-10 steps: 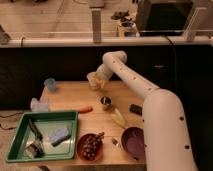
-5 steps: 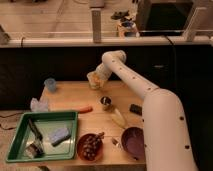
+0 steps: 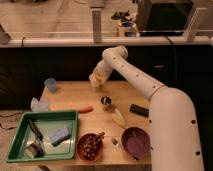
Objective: Place apple in paper cup
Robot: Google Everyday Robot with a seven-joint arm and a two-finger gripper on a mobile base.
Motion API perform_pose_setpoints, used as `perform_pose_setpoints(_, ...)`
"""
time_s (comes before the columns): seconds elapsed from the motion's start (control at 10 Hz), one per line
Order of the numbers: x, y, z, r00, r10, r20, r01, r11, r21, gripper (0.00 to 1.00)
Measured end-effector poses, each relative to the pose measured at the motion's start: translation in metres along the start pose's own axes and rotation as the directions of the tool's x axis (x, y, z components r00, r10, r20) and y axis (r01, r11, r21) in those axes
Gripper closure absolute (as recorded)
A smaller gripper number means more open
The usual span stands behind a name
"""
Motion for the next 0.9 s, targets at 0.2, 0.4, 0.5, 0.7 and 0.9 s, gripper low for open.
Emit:
perform_pose_setpoints(0.2, 0.004, -0.003, 0.001, 1.0, -0.004, 0.003, 0.004, 1.0, 0.026, 1.0)
perform_pose_setpoints(0.4, 0.005, -0.01, 0.004, 1.0, -0.01, 0.011, 0.01, 0.998, 0.054, 1.0)
perform_pose_setpoints(0.5, 0.008, -0.015, 0.005, 1.0, -0.014, 0.016, 0.013, 0.997, 0.079, 1.0)
perform_pose_setpoints(0.7, 0.009, -0.021, 0.004, 0.999, -0.022, 0.025, 0.019, 0.994, 0.107, 1.0)
perform_pose_setpoints(0.9, 0.008, -0.031, 0.004, 0.999, -0.038, 0.038, 0.032, 0.988, 0.15, 1.0)
